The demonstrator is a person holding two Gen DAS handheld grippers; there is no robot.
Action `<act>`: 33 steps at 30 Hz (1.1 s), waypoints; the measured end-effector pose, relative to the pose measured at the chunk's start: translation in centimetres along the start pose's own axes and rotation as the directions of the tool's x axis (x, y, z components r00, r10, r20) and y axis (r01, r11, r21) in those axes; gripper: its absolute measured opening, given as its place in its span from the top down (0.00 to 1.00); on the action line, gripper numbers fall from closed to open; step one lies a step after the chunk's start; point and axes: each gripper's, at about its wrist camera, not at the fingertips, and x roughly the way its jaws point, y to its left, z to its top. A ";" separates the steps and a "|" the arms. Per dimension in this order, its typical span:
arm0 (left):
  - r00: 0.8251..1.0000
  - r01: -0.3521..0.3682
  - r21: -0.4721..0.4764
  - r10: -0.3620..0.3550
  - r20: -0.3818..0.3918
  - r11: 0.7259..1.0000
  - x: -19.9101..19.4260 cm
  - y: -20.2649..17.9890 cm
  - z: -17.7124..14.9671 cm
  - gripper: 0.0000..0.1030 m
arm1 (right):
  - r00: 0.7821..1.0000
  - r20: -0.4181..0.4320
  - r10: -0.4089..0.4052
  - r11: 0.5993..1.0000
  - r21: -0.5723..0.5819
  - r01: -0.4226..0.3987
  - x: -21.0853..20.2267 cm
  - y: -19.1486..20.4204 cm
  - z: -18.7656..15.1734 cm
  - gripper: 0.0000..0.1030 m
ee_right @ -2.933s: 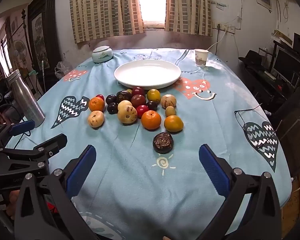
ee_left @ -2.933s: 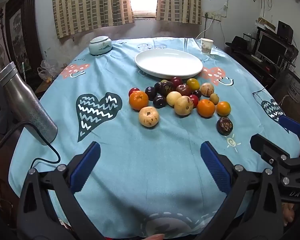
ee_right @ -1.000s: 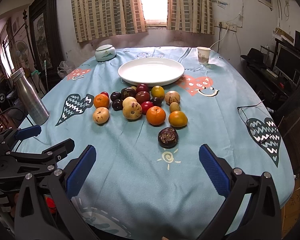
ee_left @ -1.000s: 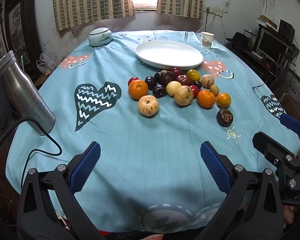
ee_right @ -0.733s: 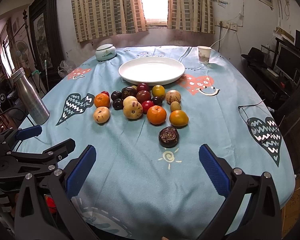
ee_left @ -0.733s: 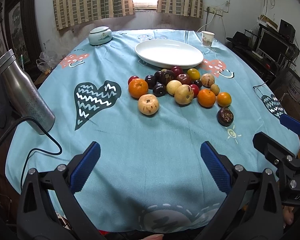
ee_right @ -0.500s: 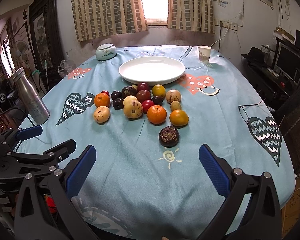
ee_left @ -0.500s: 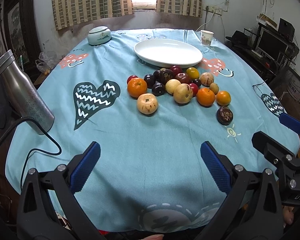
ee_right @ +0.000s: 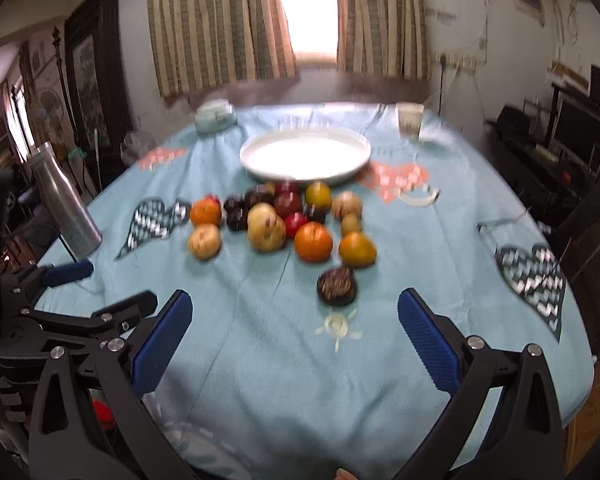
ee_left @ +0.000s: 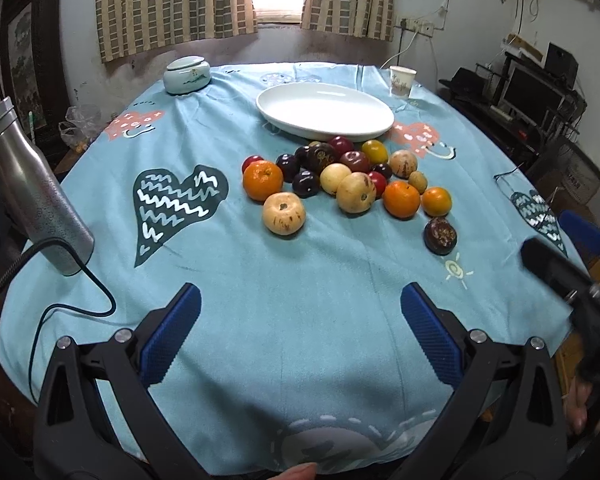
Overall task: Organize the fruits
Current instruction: 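Grasp the pale pear with the left tool while the right tool grasps the mangosteen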
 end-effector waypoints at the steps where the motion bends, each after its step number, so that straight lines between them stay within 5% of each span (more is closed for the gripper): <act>1: 1.000 0.010 -0.006 -0.010 0.006 1.000 0.1 0.3 0.0 0.02 | 0.999 0.041 0.013 1.000 0.004 -0.013 -0.3 -0.5 0.1 0.01; 4: 1.000 0.025 -0.004 -0.025 0.017 1.000 0.4 1.1 -0.1 0.02 | 0.984 -0.026 0.175 0.982 0.080 -0.172 1.3 -2.8 -0.6 0.01; 6: 0.999 0.036 0.008 -0.036 0.017 0.999 0.8 1.3 -0.3 0.02 | 0.971 -0.094 0.219 0.969 0.139 -0.205 3.0 -3.8 -1.2 0.01; 12: 0.973 0.227 -0.079 -0.222 0.066 0.971 2.9 3.9 -0.1 0.02 | 0.980 -0.163 0.110 0.994 0.025 -0.107 5.5 -3.5 -1.4 0.01; 17: 0.998 0.056 0.054 -0.058 0.034 0.997 5.5 2.7 1.8 0.02 | 0.963 -0.243 0.118 0.993 0.003 -0.121 9.2 -4.5 -1.4 0.01; 20: 0.996 0.082 0.069 -0.080 -0.026 0.994 7.8 2.4 2.8 0.02 | 0.948 -0.302 0.103 0.994 0.013 -0.104 11.6 -5.0 -1.4 0.01; 25: 0.989 0.099 0.093 -0.088 -0.121 0.991 11.3 1.8 4.0 0.12 | 0.930 -0.354 0.094 0.994 -0.020 -0.108 13.7 -4.7 -1.0 0.16; 33: 0.980 0.115 0.106 -0.096 -0.173 0.988 14.3 1.8 4.9 0.20 | 0.915 -0.395 0.088 0.994 -0.027 -0.107 15.8 -5.7 -0.8 0.31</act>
